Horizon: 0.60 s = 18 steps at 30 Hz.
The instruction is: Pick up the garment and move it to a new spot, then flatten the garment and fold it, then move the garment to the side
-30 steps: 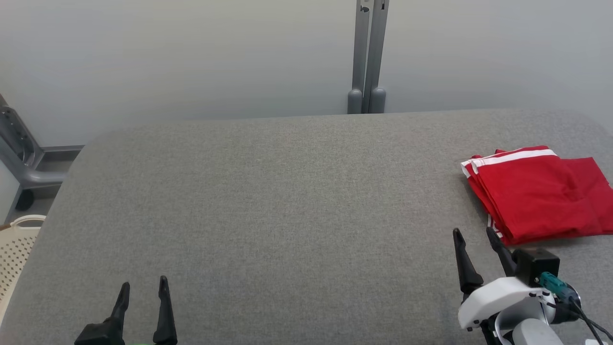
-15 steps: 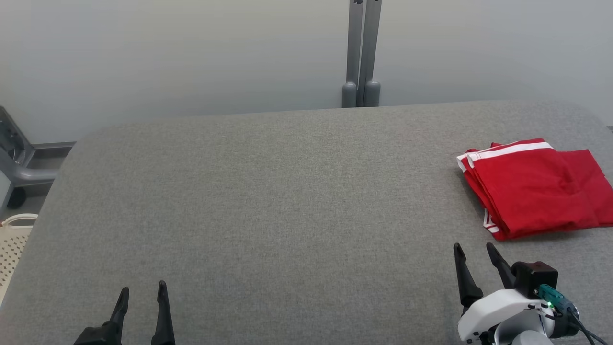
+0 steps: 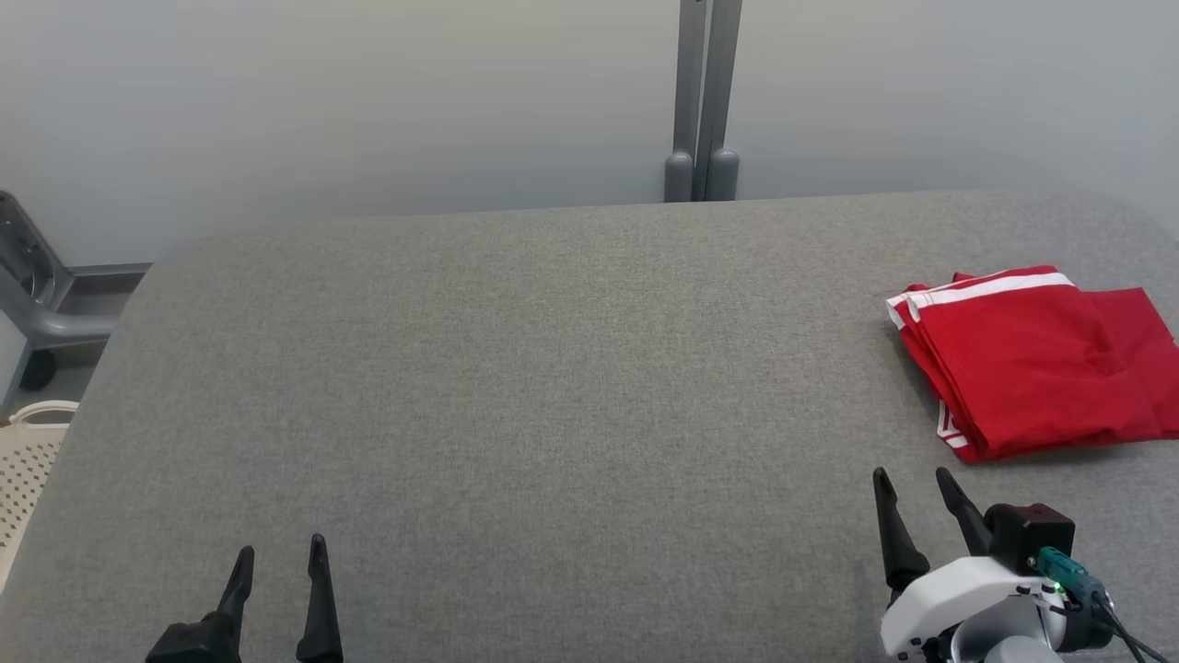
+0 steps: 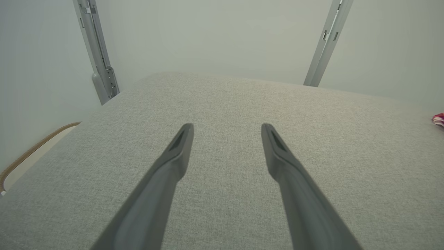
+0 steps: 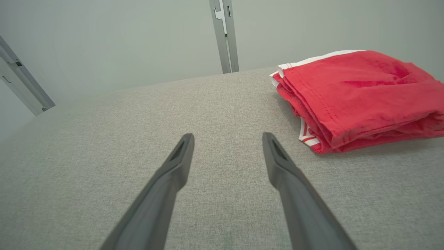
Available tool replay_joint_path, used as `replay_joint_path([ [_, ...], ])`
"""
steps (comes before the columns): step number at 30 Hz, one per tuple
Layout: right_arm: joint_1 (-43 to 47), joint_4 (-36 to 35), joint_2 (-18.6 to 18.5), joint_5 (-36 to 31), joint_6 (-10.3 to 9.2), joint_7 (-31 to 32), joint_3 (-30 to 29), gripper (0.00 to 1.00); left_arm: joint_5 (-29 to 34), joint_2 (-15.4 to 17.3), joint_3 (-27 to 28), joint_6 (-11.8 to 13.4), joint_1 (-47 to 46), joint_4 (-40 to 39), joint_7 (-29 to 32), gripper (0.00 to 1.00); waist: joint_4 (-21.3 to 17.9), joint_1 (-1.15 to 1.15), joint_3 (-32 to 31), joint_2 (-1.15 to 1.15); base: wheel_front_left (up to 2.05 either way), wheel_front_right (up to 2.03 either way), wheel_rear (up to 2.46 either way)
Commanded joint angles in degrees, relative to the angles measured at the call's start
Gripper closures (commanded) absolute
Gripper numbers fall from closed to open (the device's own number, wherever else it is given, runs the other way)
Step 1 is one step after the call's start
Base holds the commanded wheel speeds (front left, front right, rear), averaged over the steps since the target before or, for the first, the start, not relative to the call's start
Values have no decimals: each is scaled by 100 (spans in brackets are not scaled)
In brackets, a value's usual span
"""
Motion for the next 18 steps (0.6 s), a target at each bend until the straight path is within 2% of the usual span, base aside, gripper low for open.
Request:
replay_joint_path([
  [1,-44,28,-9,58,-3,-19,6,0,35,-8,17,-38,-99,26,-17,0,19,0,1,0,0,0,0],
  [9,-38,53,-8,85,-3,-21,37,0,79,-58,45,-99,-107,98,-17,0,76,0,2,0,0,0,0],
  [10,0,43,0,54,0,-1,39,100,60,-43,27,-72,-35,103,0,100,77,0,2,0,0,0,0],
  [14,102,186,28,100,0,30,24,100,12,-58,34,-78,39,281,62,100,79,0,4,0,0,0,0],
  [18,61,155,27,429,0,152,-49,100,-309,-62,101,-94,-55,305,194,100,77,0,15,0,0,0,0],
])
